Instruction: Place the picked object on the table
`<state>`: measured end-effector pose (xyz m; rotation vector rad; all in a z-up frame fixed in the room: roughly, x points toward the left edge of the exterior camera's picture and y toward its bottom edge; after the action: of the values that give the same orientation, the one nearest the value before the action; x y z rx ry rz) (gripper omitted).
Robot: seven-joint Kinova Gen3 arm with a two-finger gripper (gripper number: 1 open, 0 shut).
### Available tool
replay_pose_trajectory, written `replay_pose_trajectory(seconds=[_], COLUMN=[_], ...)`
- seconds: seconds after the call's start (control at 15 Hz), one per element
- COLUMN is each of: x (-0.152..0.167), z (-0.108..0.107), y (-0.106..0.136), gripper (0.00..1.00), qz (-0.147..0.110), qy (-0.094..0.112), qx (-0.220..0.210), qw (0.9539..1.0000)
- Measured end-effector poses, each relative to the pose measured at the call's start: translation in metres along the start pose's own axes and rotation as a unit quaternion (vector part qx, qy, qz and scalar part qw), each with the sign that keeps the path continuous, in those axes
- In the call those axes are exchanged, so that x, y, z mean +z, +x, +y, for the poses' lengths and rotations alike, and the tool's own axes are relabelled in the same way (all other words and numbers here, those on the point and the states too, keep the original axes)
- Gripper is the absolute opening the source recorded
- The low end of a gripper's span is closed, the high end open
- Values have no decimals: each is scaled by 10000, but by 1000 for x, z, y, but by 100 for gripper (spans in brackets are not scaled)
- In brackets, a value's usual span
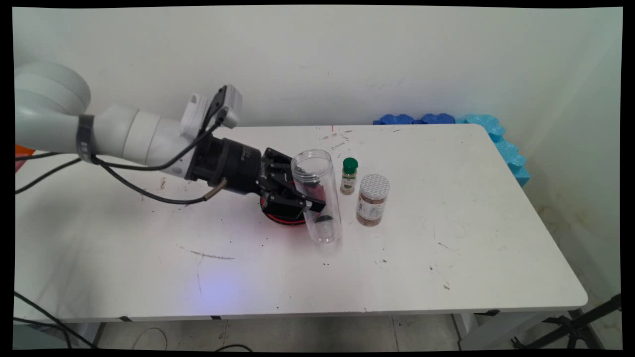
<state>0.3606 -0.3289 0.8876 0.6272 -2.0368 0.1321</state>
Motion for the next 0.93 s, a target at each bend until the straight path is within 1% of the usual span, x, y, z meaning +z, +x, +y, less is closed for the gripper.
replay_pose_trajectory(seconds=[0.33, 0.73, 0.93], x=[13, 29, 33], z=[-5, -11, -12], y=[-21, -52, -63], gripper=[0, 0, 0], qz=[-31, -90, -113], qy=[47, 22, 10], qx=[-77, -6, 13], qw=[10000, 10000, 9999])
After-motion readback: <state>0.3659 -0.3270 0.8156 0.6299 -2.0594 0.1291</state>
